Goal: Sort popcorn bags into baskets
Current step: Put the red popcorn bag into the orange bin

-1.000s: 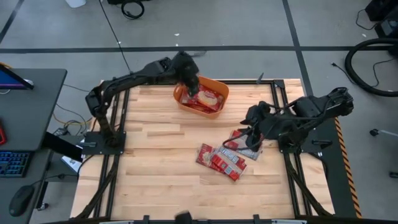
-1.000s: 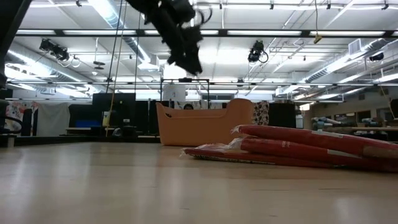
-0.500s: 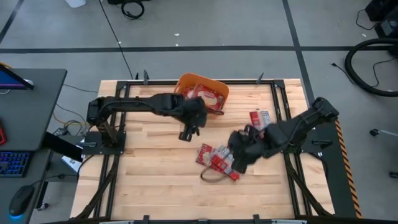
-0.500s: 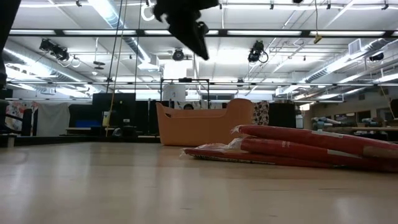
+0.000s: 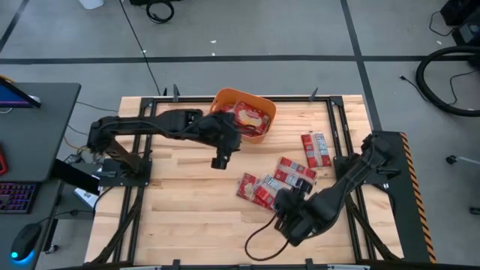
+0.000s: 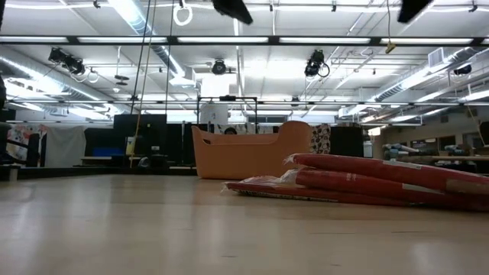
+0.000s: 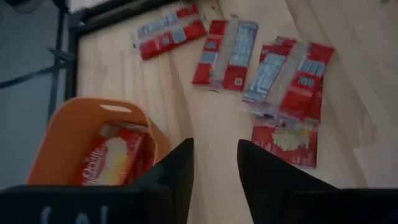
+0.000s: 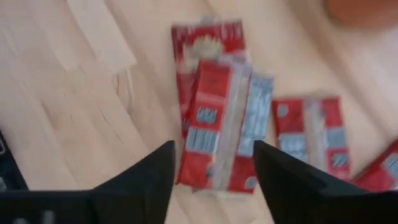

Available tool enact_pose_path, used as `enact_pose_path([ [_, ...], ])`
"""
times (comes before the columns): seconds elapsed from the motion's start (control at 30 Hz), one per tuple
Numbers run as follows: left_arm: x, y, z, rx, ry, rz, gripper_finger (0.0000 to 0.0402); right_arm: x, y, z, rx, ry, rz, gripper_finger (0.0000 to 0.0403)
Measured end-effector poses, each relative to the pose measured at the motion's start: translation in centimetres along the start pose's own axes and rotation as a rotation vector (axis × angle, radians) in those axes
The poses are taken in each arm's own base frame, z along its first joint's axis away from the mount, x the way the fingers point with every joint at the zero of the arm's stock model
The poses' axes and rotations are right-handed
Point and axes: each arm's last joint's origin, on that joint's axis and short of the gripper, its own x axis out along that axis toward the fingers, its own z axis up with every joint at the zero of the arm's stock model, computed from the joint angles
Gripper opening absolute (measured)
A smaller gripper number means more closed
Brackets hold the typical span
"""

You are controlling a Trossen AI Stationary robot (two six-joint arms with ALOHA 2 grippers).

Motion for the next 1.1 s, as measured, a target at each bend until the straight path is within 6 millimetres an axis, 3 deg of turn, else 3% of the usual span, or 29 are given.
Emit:
enact_pose_path([
  [0.23, -3.4, -0.8, 0.6, -0.067, -0.082, 0.06, 0.0117, 3.7, 2.7, -2.1, -0.026, 0.068, -0.083, 0.0309],
  [0.37, -4.7, -0.7, 0.4, -0.133, -0.084, 0.117, 0.0117, 6.7, 4.0, -2.8, -0.137, 0.097, -0.133, 0.0332],
  [0.57, -6.8, -0.8, -0.1, -0.204, -0.093, 0.12, 0.0117, 10.9, 5.0, -3.2, -0.155, 0.207, -0.173, 0.0322],
  [0.73, -8.3, -0.9, -0.6, -0.201, -0.096, 0.118, 0.0117, 11.6, 4.8, -2.2, -0.098, 0.165, -0.182, 0.0305],
  [1.1, -9.0, -1.0, -1.4, -0.213, -0.036, 0.123, 0.0117, 14.6, 4.7, -1.9, -0.063, 0.203, -0.242, 0.0277],
])
